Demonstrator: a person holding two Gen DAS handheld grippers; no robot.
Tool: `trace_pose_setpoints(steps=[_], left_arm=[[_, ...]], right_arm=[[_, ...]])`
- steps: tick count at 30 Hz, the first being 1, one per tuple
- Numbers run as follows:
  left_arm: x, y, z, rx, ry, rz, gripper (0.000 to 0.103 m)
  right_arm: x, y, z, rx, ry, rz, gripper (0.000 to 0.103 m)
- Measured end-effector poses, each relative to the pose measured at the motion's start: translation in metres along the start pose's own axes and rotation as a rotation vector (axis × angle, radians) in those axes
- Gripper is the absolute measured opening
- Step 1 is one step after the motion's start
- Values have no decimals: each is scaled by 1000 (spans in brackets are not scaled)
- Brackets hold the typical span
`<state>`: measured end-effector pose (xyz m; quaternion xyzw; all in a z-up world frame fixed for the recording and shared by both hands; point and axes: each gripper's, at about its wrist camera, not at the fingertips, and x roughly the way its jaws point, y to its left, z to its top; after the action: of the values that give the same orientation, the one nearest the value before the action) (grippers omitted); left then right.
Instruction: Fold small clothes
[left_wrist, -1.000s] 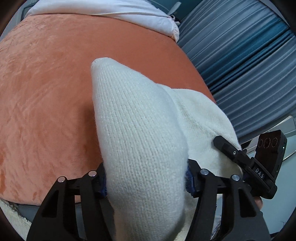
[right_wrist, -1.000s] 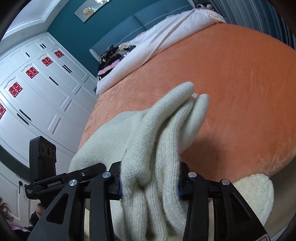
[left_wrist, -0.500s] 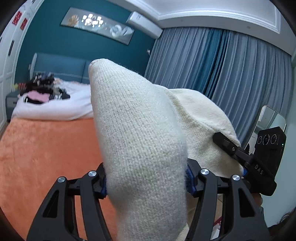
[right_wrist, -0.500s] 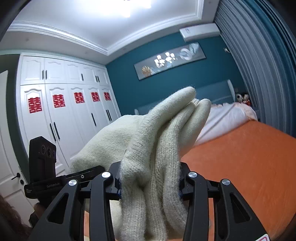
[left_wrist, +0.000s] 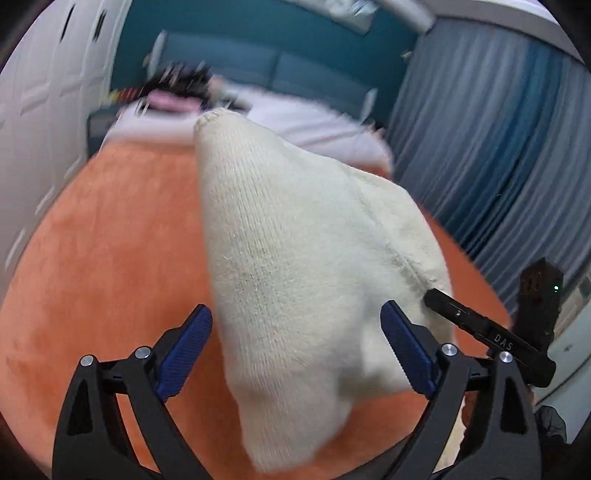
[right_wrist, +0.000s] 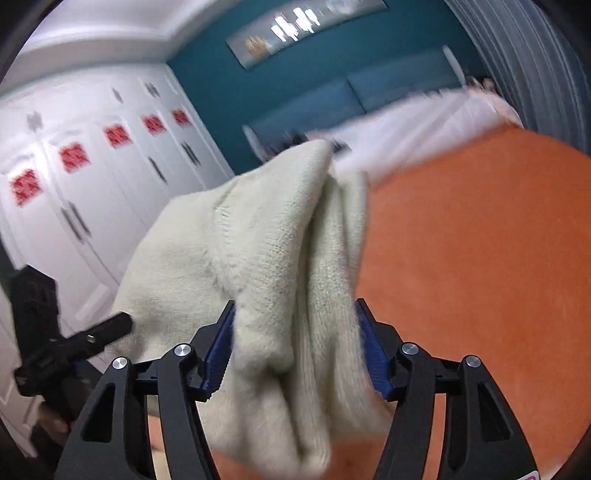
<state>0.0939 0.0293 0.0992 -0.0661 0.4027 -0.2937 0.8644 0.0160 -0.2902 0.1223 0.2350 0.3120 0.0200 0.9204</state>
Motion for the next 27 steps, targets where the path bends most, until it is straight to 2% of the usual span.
trace_pose_setpoints(steps=[1,2,4,6,8,10,13,17,19,20,21,22,23,24,26,27], left_arm=[[25,20,-23,-79,92,37,73],[38,38,-46,-153,158,38,67],[35,53,-77,-225,163,34,68],[26,52,-91,-214,135,59,81],[27,47,-94,-202,117,63,87],[33,45,-91,-202,116,56,88],[62,48,-80,-208,141,55,88],[96,49,-88,-163,225,60,88],[109,49,-96,-126,275,55,86],[112,48,-100,-103,284,49,81],[115,49,-102,-84,287,58,70],[117,50,-103,-72,294,72,61],[118,55,-101,-72,295,86,40],[116,62,-97,-91,291,79,30],[104,74,-87,-143,254,37,27],[96,76,-82,-135,231,36,27]], right_arm=[[24,-21,-28,55,110,-77,47],[33,-35,-49,104,172,-95,43],[22,-49,-78,161,187,-88,44],[8,-52,-90,140,192,-105,49],[4,-54,-90,123,211,-112,53],[11,-57,-87,135,215,-119,59],[34,-64,-83,161,245,-109,64],[78,-74,-88,147,315,-139,64],[98,-77,-88,154,354,-148,72],[106,-74,-88,155,360,-161,72],[112,-74,-89,155,370,-152,70],[116,-73,-90,158,381,-134,53],[117,-71,-89,164,388,-102,39],[115,-69,-87,177,383,-80,29],[96,-59,-80,195,327,-22,25],[84,-53,-78,191,299,3,24]])
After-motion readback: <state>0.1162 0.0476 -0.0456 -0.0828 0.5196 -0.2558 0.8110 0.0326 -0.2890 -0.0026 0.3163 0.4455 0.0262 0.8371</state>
